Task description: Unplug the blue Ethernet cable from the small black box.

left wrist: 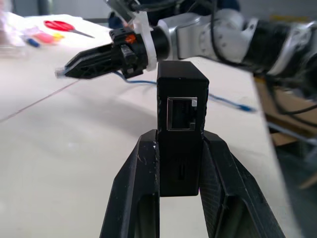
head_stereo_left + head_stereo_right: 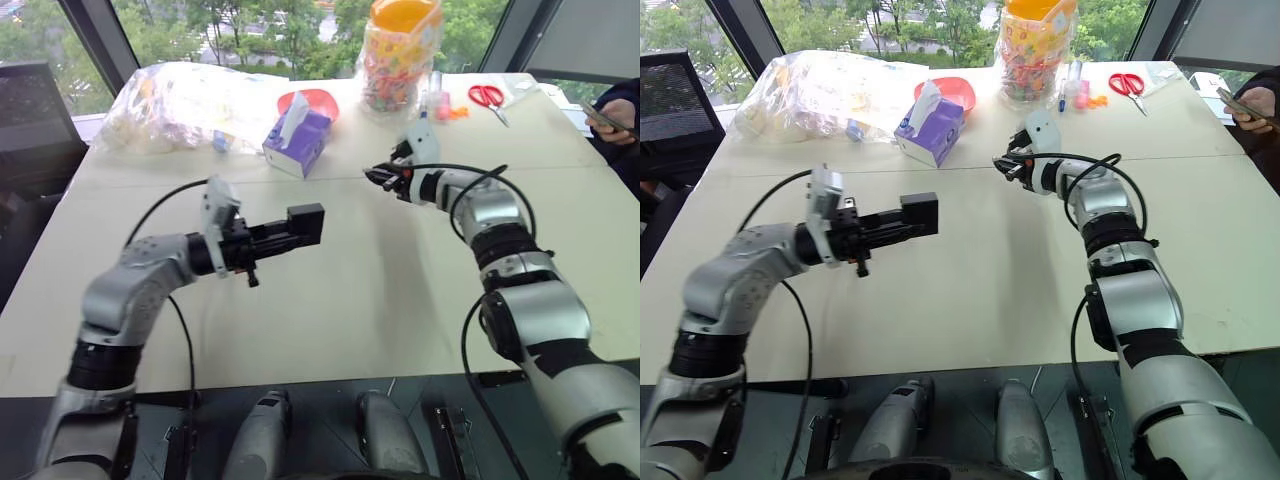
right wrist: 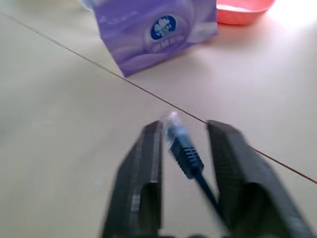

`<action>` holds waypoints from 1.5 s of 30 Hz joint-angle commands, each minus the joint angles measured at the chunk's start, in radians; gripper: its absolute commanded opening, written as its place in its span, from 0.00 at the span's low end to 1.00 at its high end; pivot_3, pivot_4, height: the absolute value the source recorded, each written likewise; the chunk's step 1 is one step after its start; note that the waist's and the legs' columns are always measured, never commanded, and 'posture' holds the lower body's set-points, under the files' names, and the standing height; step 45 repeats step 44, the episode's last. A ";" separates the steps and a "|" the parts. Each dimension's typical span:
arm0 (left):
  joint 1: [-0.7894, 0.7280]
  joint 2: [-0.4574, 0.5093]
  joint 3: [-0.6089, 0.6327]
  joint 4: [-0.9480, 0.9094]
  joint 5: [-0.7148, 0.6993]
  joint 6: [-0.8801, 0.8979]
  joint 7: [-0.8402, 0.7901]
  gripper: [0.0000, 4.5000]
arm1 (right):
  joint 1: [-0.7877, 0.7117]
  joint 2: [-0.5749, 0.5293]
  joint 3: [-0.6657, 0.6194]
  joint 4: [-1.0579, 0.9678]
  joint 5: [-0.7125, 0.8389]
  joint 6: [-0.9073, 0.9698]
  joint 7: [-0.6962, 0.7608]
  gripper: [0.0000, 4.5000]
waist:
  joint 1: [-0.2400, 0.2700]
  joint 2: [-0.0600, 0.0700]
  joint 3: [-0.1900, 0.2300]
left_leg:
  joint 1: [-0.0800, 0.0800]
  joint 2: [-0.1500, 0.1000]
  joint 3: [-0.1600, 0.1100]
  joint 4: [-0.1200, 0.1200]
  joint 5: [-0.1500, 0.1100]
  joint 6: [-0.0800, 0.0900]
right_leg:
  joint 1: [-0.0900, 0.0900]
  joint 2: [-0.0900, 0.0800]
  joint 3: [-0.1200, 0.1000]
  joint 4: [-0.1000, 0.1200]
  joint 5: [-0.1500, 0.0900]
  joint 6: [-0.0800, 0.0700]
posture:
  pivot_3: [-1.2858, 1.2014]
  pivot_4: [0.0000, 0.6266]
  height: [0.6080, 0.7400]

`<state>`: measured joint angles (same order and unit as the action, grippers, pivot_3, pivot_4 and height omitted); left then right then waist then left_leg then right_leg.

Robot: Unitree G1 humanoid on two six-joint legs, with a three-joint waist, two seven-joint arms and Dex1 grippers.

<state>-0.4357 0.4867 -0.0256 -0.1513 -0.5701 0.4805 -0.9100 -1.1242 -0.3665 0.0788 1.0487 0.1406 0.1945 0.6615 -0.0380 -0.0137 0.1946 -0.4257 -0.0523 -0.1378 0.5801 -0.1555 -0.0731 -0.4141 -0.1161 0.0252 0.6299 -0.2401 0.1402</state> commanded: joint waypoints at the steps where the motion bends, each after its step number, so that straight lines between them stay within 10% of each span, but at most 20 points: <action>1: -0.030 -0.088 -0.034 0.108 0.139 -0.201 0.074 0.11 | -0.040 0.015 -0.020 0.036 -0.047 -0.049 -0.103 0.71 | -0.001 0.000 0.000 | 0.000 0.000 0.000 0.000 0.000 0.000 | 0.000 0.000 0.000 0.000 0.000 0.000 | 0.52 0.24 0.91; 4: -0.058 -0.146 -0.045 0.223 0.213 -0.317 0.101 0.11 | -0.034 0.013 -0.020 0.040 -0.079 -0.053 -0.152 0.99 | -0.004 0.000 0.000 | 0.000 0.000 0.000 0.000 0.000 0.000 | 0.000 0.000 0.000 0.001 0.000 0.000 | 0.52 0.24 0.91; 23: -0.154 -0.324 -0.027 0.768 0.383 -0.728 0.210 0.11 | 0.616 -0.002 -0.186 -1.070 0.141 0.523 -0.236 0.99 | -0.006 0.001 0.000 | 0.001 0.000 -0.001 0.002 0.000 0.001 | 0.001 0.000 0.000 0.002 0.000 0.002 | 0.52 0.24 0.91; 33: -0.131 -0.279 -0.013 0.766 0.406 -0.746 0.208 0.98 | 0.720 -0.009 -0.158 -1.191 0.146 0.588 -0.244 1.00 | 0.000 0.001 -0.001 | 0.000 -0.001 -0.001 0.011 -0.001 0.003 | 0.005 0.000 -0.001 0.002 0.000 0.002 | 0.52 0.24 0.91; 45: 0.053 -0.141 0.093 0.311 0.361 -0.535 0.314 0.99 | 0.792 -0.046 -0.174 -1.258 0.163 0.583 -0.221 1.00 | -0.003 0.001 -0.001 | 0.000 0.000 -0.002 0.011 -0.002 0.004 | 0.005 0.000 -0.001 0.002 0.000 0.002 | 0.52 0.24 0.91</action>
